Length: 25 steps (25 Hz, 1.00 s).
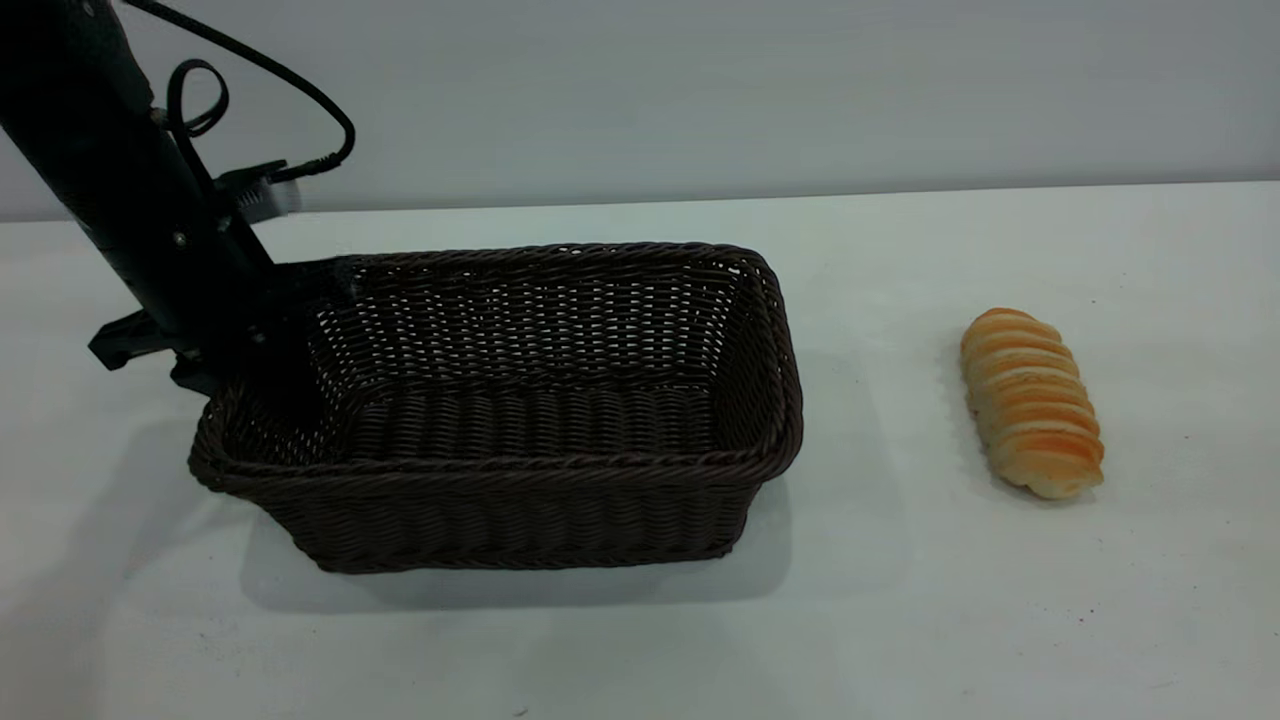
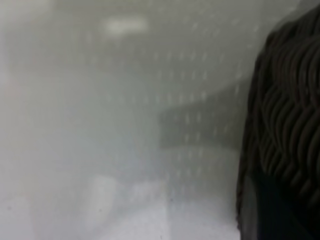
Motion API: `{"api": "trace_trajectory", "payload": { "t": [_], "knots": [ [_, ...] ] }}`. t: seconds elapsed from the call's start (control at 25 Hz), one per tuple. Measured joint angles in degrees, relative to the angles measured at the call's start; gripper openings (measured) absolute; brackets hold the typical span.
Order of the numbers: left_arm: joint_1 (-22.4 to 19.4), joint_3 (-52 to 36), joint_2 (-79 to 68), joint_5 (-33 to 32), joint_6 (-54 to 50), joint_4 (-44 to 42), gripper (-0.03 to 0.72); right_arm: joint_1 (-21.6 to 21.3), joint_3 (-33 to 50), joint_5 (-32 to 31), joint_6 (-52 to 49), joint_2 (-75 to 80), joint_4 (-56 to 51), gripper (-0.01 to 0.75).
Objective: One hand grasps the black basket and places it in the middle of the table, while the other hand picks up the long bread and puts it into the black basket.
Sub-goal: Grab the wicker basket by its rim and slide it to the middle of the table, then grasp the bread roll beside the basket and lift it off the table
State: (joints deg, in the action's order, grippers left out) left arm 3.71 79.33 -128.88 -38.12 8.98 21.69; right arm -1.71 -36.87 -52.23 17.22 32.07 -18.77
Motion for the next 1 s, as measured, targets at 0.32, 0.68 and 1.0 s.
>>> {"api": "trace_trajectory", "payload": {
  "t": [0.32, 0.68, 1.0],
  "knots": [
    [0.00, 0.00, 5.60, -1.05, 0.63, -0.08, 0.502, 0.00, 0.00, 0.05, 0.00, 0.00, 0.00, 0.450],
    [0.00, 0.00, 20.26, -9.02, 0.57, -8.25, 0.517, 0.00, 0.19, 0.21, 2.01, 2.02, -3.07, 0.450],
    [0.00, 0.00, 31.84, -14.81, 0.34, -8.22, 0.517, 0.00, 1.23, 13.35, 22.26, 23.36, -27.79, 0.450]
  ]
}}
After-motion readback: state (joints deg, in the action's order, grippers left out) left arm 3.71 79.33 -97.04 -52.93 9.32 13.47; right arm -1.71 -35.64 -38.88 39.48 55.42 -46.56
